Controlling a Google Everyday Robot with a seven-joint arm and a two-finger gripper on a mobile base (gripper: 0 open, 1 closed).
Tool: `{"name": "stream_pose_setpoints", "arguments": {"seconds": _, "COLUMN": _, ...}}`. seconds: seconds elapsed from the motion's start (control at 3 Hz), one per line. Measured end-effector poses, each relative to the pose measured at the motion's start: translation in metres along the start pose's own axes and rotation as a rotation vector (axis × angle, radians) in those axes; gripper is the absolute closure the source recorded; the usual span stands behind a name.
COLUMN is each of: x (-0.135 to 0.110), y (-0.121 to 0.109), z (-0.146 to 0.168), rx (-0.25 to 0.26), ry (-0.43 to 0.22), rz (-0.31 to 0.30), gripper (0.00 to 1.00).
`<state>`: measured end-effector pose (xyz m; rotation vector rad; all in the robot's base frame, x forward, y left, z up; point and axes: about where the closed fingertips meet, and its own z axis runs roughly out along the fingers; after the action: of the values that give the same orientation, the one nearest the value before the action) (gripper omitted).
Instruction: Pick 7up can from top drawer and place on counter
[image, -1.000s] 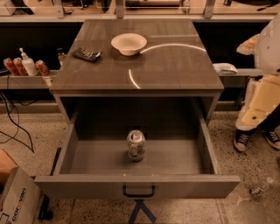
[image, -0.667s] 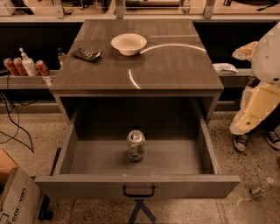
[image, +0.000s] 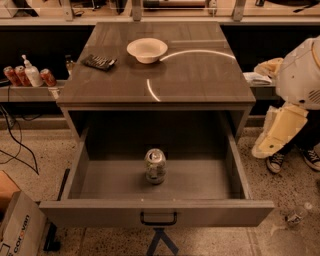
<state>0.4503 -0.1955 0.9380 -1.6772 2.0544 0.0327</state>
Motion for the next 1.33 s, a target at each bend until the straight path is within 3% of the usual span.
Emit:
{"name": "stream_pose_setpoints", "arguments": {"seconds": 0.33, "x": 0.001, "y": 0.001, "z": 0.000, "rx": 0.002, "ry": 0.025, "rz": 0.001, "gripper": 0.00}}
{"name": "stream_pose_setpoints", "arguments": {"seconds": 0.67, "x": -0.002, "y": 0.009, "z": 0.028, "rx": -0.036, "ry": -0.019, "rz": 0.039, "gripper": 0.00}}
{"name": "stream_pose_setpoints", "arguments": {"seconds": 1.33, "x": -0.017, "y": 0.027, "z": 0.121, "rx": -0.105, "ry": -0.199, "rz": 0.124, "gripper": 0.00}}
